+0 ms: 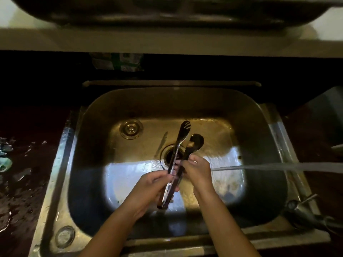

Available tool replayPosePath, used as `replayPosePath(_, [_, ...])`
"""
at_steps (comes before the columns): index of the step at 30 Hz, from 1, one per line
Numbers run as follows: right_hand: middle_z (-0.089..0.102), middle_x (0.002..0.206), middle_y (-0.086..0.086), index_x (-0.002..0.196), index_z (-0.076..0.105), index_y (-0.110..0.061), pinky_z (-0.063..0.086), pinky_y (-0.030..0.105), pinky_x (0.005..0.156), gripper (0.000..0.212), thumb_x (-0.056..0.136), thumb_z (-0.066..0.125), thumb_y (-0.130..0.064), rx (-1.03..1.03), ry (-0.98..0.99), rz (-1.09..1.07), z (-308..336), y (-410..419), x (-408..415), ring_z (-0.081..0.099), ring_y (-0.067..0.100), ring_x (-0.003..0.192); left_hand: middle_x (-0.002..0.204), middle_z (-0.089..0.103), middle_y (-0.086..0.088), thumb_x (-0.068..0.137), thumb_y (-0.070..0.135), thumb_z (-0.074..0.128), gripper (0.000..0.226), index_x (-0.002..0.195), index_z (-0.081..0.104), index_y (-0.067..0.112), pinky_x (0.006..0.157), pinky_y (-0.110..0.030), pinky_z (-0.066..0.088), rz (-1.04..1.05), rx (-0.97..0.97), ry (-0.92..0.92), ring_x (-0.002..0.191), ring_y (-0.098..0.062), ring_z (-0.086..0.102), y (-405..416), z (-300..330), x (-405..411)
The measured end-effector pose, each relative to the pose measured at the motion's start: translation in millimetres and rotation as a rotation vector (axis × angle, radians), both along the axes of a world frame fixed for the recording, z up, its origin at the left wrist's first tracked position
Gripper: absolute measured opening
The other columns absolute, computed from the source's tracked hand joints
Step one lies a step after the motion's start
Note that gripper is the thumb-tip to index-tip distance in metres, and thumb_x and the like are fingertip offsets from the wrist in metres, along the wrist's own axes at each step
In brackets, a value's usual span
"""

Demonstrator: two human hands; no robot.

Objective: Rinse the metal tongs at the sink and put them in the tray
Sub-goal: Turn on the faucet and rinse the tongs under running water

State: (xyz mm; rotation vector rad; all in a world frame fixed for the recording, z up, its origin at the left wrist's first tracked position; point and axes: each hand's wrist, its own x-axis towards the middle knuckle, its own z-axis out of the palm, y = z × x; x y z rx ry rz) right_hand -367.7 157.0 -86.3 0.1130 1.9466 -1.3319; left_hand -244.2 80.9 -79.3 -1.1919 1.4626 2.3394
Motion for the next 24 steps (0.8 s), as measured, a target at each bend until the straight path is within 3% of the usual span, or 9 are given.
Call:
replayPosePath(2, [0.074, 0.085, 0.012, 0.079, 0.066, -0.014, 0.059, 0.036, 0.068, 0.011, 0.084, 0.058, -0.008, -0.071, -0.025, -0.033, 7.1, 12.3, 3.5, 0.071, 0.02, 0.071, 0.087, 0.076, -0.016, 0.078, 0.034, 0.064, 0.024, 0.093, 0.073, 0.018, 0.067, -0.037, 0.06, 0.008, 0.037, -0.004, 0.084, -0.029, 0.072, 4.8, 10.1, -1.6])
replayPosePath(4, [0.068, 0.101, 0.012, 0.105, 0.058, -0.018, 0.057, 0.034, 0.073, 0.019, 0.089, 0.054, -0.01, -0.097, -0.024, -0.125, 10.9, 28.0, 8.3, 0.067, 0.019, 0.08, 0.079, 0.077, -0.011, 0.081, 0.031, 0.064, 0.016, 0.086, 0.074, 0.02, 0.055, -0.028, 0.057, -0.014, -0.009, -0.036, 0.072, -0.02, 0.073, 9.7, 18.6, -5.0])
replayPosePath(6, [0.059, 0.115, 0.008, 0.127, 0.045, -0.02, 0.054, 0.019, 0.079, 0.04, 0.09, 0.053, -0.007, -0.005, 0.152, -0.128, 13.0, 49.4, 12.3, 0.06, 0.009, 0.088, 0.065, 0.075, -0.009, 0.084, 0.028, 0.063, 0.017, 0.076, 0.074, 0.017, 0.036, -0.016, 0.042, -0.026, -0.042, -0.063, 0.046, -0.011, 0.065, 15.0, 30.7, -9.8])
replayPosePath(9, [0.042, 0.129, -0.009, 0.13, 0.046, -0.026, 0.038, -0.003, 0.078, 0.048, 0.087, 0.054, -0.006, 0.142, 0.519, 0.085, 19.7, 79.9, 20.5, 0.046, -0.002, 0.11, 0.057, 0.071, -0.01, 0.084, 0.028, 0.063, 0.022, 0.07, 0.071, 0.012, 0.03, -0.014, 0.029, -0.054, -0.071, -0.076, 0.031, -0.011, 0.043, 21.0, 41.7, -19.1])
replayPosePath(11, [0.039, 0.132, -0.016, 0.126, 0.052, -0.029, 0.031, 0.004, 0.094, 0.048, 0.086, 0.053, -0.003, 0.199, 0.74, 0.324, 18.1, 94.1, 21.2, 0.033, 0.0, 0.126, 0.054, 0.07, -0.01, 0.084, 0.028, 0.063, 0.024, 0.072, 0.07, 0.008, 0.031, -0.014, 0.028, -0.066, -0.083, -0.082, 0.031, -0.013, 0.037, 25.4, 47.6, -24.6])
replayPosePath(14, [0.055, 0.132, -0.009, 0.122, 0.059, -0.023, 0.022, 0.015, 0.105, 0.044, 0.083, 0.052, -0.003, 0.243, 0.853, 0.576, 15.0, 106.4, 9.7, 0.041, 0.003, 0.125, 0.052, 0.067, -0.011, 0.085, 0.024, 0.063, 0.027, 0.079, 0.068, -0.002, 0.03, -0.012, 0.028, -0.074, -0.098, -0.084, 0.026, -0.01, 0.039, 32.2, 53.6, -29.2])
replayPosePath(17, [0.06, 0.129, -0.004, 0.12, 0.059, -0.023, 0.014, 0.014, 0.111, 0.043, 0.082, 0.052, -0.005, 0.288, 0.895, 0.67, 16.0, 109.1, -21.1, 0.047, 0.003, 0.12, 0.06, 0.069, -0.016, 0.086, 0.022, 0.061, 0.026, 0.08, 0.068, -0.002, 0.029, -0.012, 0.029, -0.106, -0.132, -0.08, 0.027, -0.01, 0.04, 37.0, 57.9, -29.0])
replayPosePath(21, [0.042, 0.146, 0.003, 0.135, 0.041, -0.019, 0.012, 0.026, 0.115, 0.052, 0.086, 0.05, -0.009, 0.529, 0.865, 0.701, 18.8, 101.3, -58.6, 0.031, 0.014, 0.137, 0.067, 0.075, -0.013, 0.086, 0.022, 0.06, 0.022, 0.078, 0.07, 0.004, 0.037, -0.018, 0.041, -0.155, -0.148, -0.062, 0.043, -0.016, 0.056, 40.5, 59.5, -30.6])
replayPosePath(24, [0.047, 0.143, 0.002, 0.131, 0.048, -0.021, 0.017, 0.028, 0.112, 0.048, 0.084, 0.051, -0.012, 0.391, 0.935, 0.806, 24.1, 101.7, -37.9, 0.037, 0.017, 0.136, 0.07, 0.075, -0.014, 0.086, 0.019, 0.061, 0.019, 0.074, 0.069, 0.007, 0.041, -0.019, 0.045, -0.158, -0.12, -0.039, 0.053, -0.017, 0.064, 40.6, 55.2, -34.7])
